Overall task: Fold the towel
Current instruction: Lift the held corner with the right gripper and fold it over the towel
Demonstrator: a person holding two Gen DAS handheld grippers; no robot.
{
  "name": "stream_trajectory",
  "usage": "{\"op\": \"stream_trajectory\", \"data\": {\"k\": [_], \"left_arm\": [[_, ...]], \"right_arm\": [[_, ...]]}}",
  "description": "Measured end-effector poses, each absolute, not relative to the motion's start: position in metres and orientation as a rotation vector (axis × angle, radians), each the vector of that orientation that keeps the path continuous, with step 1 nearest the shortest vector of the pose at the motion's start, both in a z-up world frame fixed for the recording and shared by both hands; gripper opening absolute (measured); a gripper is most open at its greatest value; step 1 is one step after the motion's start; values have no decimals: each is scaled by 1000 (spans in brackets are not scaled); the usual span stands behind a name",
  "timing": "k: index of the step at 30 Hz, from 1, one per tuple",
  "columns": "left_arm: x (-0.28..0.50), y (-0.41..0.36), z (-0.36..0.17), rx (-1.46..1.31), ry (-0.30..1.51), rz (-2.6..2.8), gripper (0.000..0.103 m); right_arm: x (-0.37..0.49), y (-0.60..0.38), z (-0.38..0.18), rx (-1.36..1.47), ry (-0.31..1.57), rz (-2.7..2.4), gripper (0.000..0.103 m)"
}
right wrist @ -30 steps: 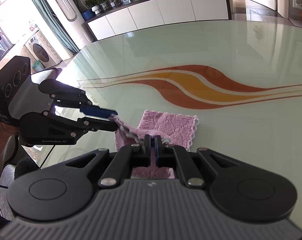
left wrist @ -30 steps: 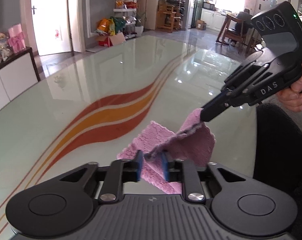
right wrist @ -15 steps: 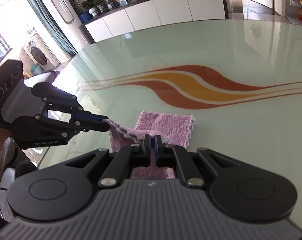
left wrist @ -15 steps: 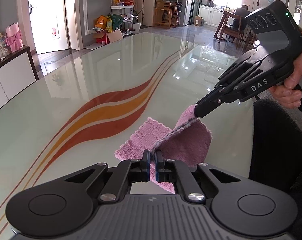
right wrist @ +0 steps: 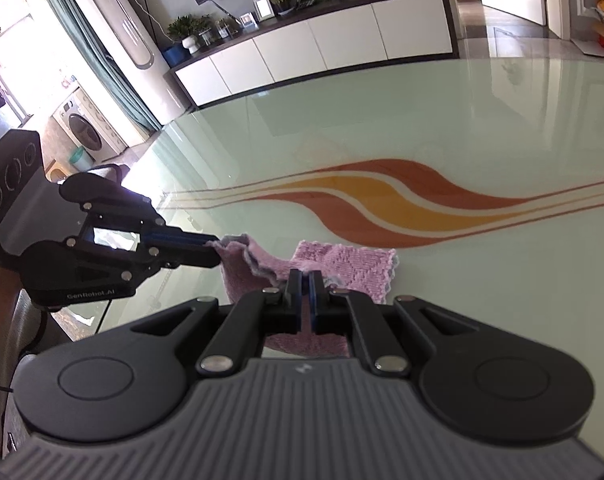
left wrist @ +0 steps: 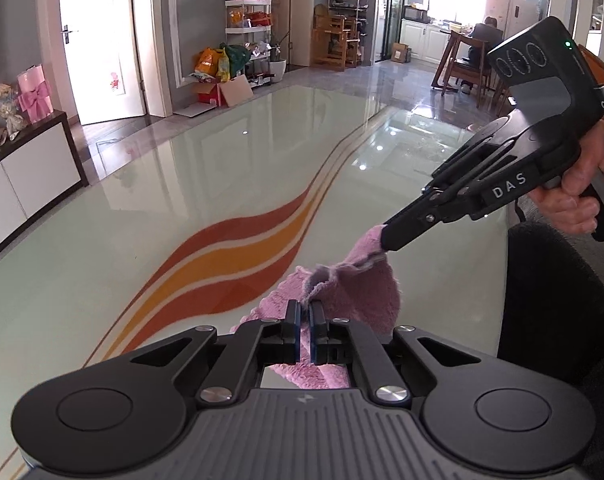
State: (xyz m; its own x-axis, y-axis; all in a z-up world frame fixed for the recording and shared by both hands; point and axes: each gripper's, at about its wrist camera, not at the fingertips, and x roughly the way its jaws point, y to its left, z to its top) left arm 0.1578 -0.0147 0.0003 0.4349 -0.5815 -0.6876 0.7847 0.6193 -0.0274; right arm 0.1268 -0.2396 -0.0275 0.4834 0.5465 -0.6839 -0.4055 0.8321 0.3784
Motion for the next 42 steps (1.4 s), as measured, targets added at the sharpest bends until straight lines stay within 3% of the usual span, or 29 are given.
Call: {"op": "stream_trajectory", "data": {"k": [16, 23, 30, 42], "left_arm": [[49, -16, -16, 352, 719, -961, 4], [27, -12, -10, 333, 685, -934, 5], [46, -5, -2, 329, 661, -877, 5], [112, 1, -21, 299, 715, -785, 5]], "right_arm": [[52, -251, -46, 149, 957, 649, 4], [38, -250, -28, 136, 925, 669, 4], [60, -242, -17, 133, 874, 662, 4], [116, -229, -51, 184, 923, 595, 4]]}}
